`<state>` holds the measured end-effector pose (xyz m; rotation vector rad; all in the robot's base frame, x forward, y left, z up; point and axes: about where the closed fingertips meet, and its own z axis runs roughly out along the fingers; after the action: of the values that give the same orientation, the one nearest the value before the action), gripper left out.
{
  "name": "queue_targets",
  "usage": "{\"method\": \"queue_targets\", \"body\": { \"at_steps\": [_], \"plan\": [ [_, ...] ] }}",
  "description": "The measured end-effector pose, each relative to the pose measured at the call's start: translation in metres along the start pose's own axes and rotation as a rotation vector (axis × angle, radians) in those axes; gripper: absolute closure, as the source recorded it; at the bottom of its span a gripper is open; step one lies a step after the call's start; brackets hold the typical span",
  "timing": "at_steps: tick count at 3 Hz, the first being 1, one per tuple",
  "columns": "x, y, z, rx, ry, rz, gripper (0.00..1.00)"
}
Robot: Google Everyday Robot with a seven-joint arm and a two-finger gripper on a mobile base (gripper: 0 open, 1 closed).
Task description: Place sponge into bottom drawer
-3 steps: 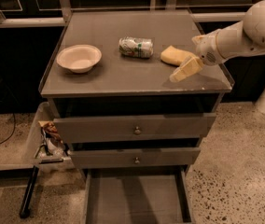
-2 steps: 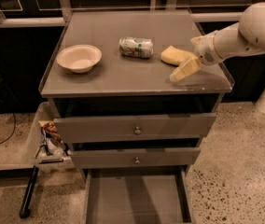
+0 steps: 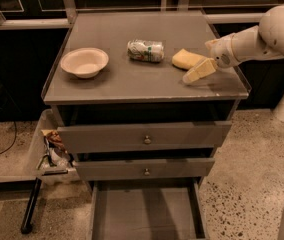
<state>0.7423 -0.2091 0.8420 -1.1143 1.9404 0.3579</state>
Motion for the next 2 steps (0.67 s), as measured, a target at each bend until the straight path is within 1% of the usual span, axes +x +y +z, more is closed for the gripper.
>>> {"method": "queue_targets", "body": {
  "at_steps": [1,2],
  "plan": [
    [-0.0037,-0.0030,-0.0011,0.003,-0.011,0.001,0.15],
    [-0.0037,-0.0030,-0.0011,0.003,-0.011,0.001,0.36]
  ]
}}
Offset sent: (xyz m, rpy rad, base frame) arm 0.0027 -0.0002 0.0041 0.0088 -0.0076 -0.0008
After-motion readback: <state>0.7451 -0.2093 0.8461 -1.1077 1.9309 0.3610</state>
